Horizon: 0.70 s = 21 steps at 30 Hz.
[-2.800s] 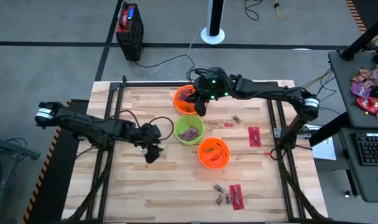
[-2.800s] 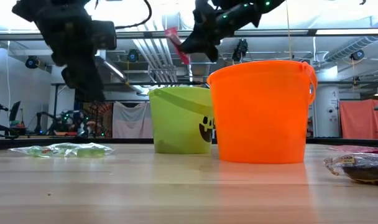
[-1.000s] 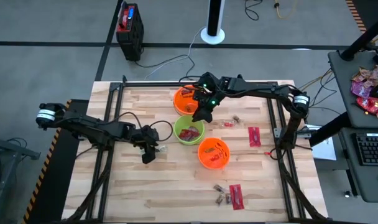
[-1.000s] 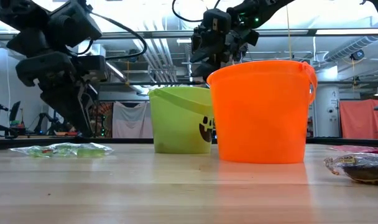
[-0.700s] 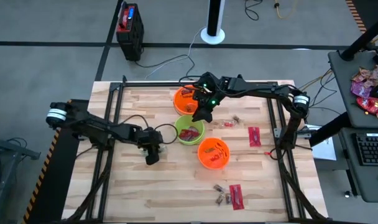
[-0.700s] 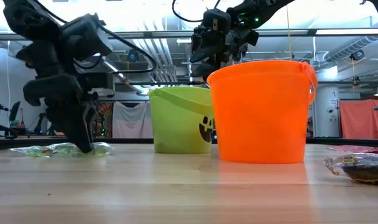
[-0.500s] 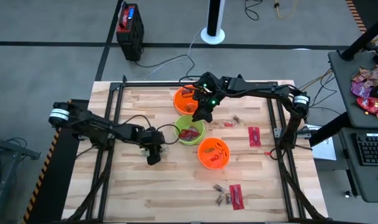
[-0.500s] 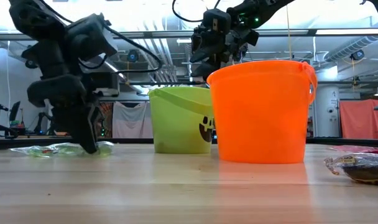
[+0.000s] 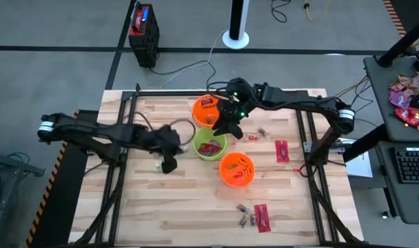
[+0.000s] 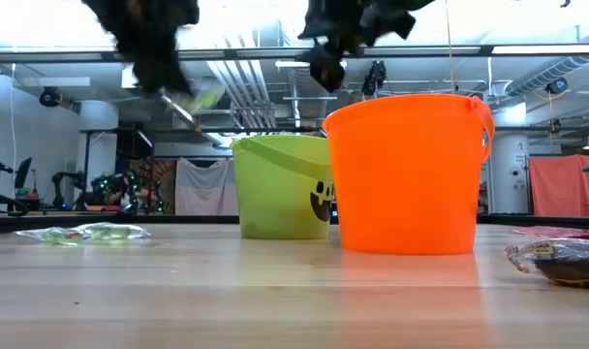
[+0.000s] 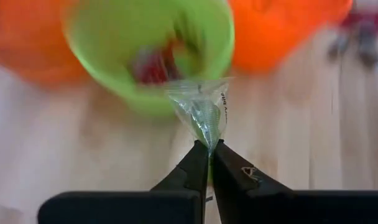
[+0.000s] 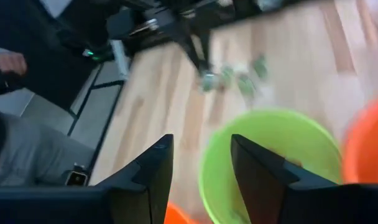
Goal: Sort candy by brand, put in halloween buckets
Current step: Put the green gummy into the bottom orange bucket
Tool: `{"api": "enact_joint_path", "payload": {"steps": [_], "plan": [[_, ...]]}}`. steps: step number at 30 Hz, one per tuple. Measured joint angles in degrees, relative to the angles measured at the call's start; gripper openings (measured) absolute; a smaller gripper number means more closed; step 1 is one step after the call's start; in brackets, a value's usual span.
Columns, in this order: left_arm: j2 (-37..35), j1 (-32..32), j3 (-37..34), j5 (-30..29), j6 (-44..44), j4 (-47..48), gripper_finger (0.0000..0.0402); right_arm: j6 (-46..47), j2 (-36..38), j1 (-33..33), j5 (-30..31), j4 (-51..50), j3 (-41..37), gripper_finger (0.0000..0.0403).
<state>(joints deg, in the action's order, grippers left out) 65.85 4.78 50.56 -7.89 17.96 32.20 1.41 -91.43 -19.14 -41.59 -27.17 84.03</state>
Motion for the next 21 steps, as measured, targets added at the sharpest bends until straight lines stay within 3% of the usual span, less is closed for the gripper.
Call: {"api": "enact_joint_path", "payload": {"steps": [7, 10, 21], "plan": [[2.81, -0.22, 14.86, -13.91, -9.91, 0.85, 0.0000, 5.90, 0.16, 4.39, 9.09, 14.24, 0.02, 0.0155], [5.90, -0.22, 19.50, -14.27, -11.40, 3.29, 0.0000, 7.73, 0.42, 4.97, 13.14, 16.37, 0.02, 0.0162], [12.75, 0.17, 26.78, -15.50, -12.82, 5.29, 0.0000, 11.64, 0.97, 6.37, 13.08, 15.34, 0.02, 0.0143]]}}
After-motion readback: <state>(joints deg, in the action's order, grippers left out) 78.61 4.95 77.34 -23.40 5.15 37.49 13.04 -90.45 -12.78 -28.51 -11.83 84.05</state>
